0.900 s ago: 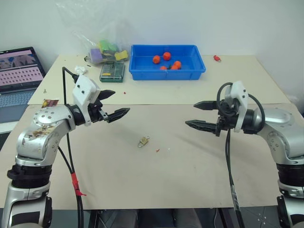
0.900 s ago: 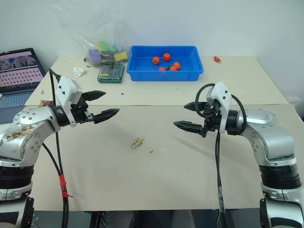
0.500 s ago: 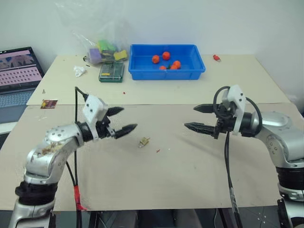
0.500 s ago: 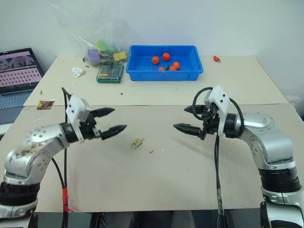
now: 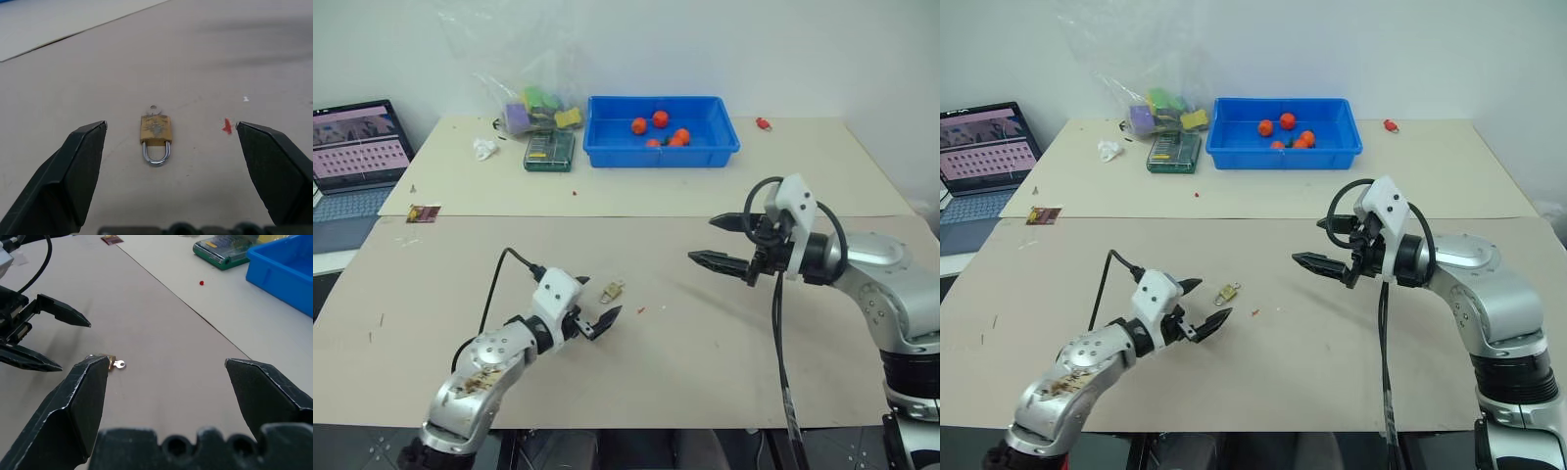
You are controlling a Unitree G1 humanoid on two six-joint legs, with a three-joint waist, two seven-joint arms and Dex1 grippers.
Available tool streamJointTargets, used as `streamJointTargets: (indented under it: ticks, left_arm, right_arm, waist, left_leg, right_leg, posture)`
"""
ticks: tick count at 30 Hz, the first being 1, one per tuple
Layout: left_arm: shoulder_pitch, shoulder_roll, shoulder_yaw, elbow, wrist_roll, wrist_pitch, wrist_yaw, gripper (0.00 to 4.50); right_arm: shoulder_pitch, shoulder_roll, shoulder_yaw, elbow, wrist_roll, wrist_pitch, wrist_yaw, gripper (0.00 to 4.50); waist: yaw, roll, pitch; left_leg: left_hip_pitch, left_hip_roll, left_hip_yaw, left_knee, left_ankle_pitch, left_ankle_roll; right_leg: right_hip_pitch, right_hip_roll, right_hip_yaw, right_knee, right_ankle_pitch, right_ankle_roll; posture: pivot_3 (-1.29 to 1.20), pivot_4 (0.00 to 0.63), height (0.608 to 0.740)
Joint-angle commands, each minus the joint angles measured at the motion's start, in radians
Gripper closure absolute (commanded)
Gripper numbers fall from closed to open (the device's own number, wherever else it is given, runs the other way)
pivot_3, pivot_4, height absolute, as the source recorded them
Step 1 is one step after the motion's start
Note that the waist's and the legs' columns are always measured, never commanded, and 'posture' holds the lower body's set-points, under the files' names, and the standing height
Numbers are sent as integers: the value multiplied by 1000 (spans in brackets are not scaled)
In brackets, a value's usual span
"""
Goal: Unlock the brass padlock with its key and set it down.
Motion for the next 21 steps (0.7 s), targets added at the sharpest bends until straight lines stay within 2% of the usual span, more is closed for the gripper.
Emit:
streamJointTargets:
  ticks: [1,7,21]
  left_arm:
    - [-23,-48,-25,22,62,-36,66,0]
    - [-47,-95,-72,81,107,-24,76,0]
    - [-108,-148,-81,196,70,13,3,0]
  right_arm:
    - [2,2,-41,-64,28,12,-27,67]
    - [31,-6,-68,-93,46,22,-53,67]
    - [87,12,-101,-151,66,21,-130,67]
  waist:
    - [-1,0,0]
    - [5,0,0]
    - [7,0,0]
  left_leg:
    - [0,0,0,0,0,0]
    - [0,0,0,0,0,0]
    - [0,0,1,0,0,1]
  right_leg:
    - [0,0,0,0,0,0]
    - [0,0,0,0,0,1]
    - [0,0,0,0,-1,2]
  posture:
    - [0,150,740]
    - [0,150,740]
    - [0,150,740]
